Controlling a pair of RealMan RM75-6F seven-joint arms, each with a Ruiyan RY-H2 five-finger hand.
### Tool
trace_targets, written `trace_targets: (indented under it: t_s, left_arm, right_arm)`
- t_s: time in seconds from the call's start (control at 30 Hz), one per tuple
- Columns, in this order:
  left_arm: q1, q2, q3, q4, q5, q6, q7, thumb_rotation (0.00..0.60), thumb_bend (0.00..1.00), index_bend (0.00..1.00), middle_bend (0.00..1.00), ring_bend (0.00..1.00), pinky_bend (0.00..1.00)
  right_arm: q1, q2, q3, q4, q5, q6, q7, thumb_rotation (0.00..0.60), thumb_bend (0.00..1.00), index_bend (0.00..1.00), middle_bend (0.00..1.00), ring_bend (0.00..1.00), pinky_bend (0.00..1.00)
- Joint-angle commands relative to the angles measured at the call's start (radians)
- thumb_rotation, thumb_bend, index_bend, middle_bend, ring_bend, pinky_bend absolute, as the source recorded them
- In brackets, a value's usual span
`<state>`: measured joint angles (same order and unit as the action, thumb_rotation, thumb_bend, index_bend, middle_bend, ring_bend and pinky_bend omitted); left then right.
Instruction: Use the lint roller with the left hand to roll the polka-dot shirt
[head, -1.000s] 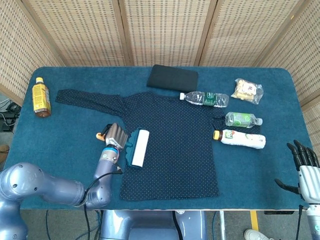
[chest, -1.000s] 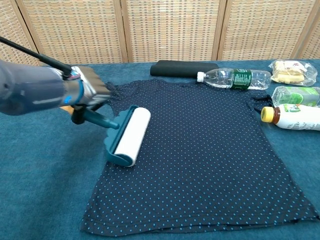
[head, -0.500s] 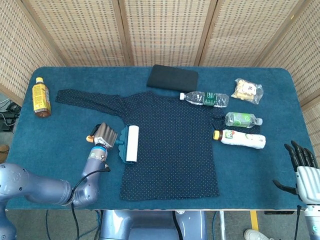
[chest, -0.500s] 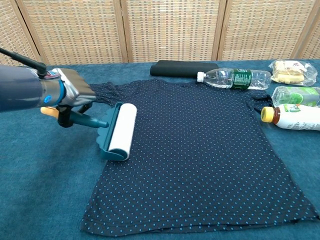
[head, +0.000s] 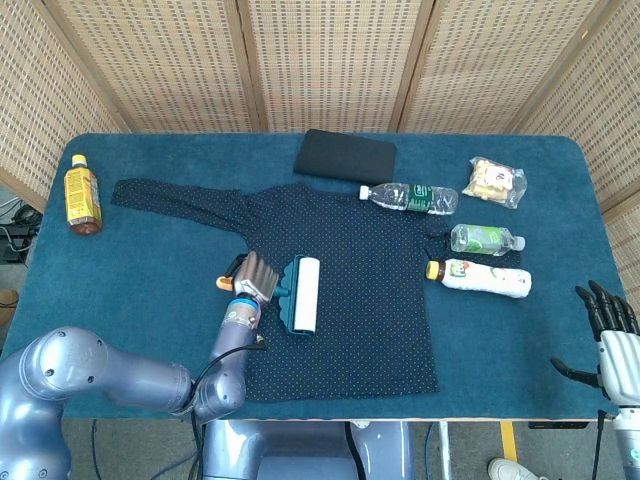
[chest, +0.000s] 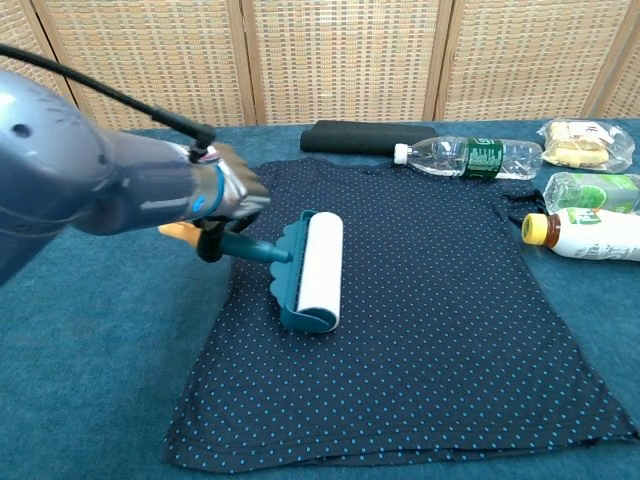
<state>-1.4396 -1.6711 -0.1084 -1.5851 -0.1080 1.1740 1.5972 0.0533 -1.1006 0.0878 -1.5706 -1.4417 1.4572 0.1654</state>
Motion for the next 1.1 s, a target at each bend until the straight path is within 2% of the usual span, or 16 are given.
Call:
trace_targets:
  t_s: [0.03, 0.27, 0.5, 0.67, 0.8, 0.97, 1.1]
  left_arm:
    - [-0.028, -0.030, -0.031, 0.017, -0.021, 0.007, 0.025, 0.600, 0.76, 0.93, 0.85, 0.68, 0.65]
    - [-0.032, -0.045, -0.054, 0.008, -0.032, 0.014, 0.023, 0.600, 0.76, 0.93, 0.85, 0.68, 0.65]
    - [0.010, 0.014, -0.025, -0.026, -0.011, 0.018, -0.009, 0.600, 0.76, 0.93, 0.85, 0.68, 0.65]
    - [0.069, 0.098, 0.022, -0.068, 0.020, 0.001, -0.057, 0.600, 0.76, 0.93, 0.85, 0.68, 0.65]
    - [0.134, 0.176, 0.077, -0.111, 0.105, -0.016, -0.134, 0.600, 0.76, 0.93, 0.85, 0.68, 0.64]
    - [0.202, 0.258, 0.116, -0.164, 0.205, -0.047, -0.241, 0.600, 0.76, 0.92, 0.85, 0.68, 0.64]
    - [0.279, 0.331, 0.146, -0.213, 0.333, -0.032, -0.369, 0.600, 0.75, 0.92, 0.84, 0.68, 0.63]
  right_arm:
    - [0.001, 0.000, 0.003, 0.004, 0.006, -0.004, 0.006, 0.600, 0.08, 0.01, 0.00, 0.00, 0.00]
    - [0.000, 0.002, 0.005, 0.007, 0.009, -0.003, 0.011, 0.600, 0.08, 0.01, 0.00, 0.00, 0.00]
    - [-0.001, 0.002, 0.002, 0.002, 0.001, 0.003, 0.001, 0.600, 0.08, 0.01, 0.00, 0.00, 0.00]
    - [-0.003, 0.001, 0.001, -0.004, -0.006, 0.010, -0.013, 0.600, 0.08, 0.01, 0.00, 0.00, 0.00]
    - [-0.004, -0.001, -0.001, -0.008, -0.012, 0.018, -0.032, 0.600, 0.08, 0.01, 0.00, 0.00, 0.00]
    - [-0.005, -0.005, -0.004, -0.013, -0.020, 0.025, -0.051, 0.600, 0.08, 0.01, 0.00, 0.00, 0.00]
    - [-0.006, -0.010, -0.011, -0.019, -0.037, 0.033, -0.074, 0.600, 0.08, 0.01, 0.00, 0.00, 0.00]
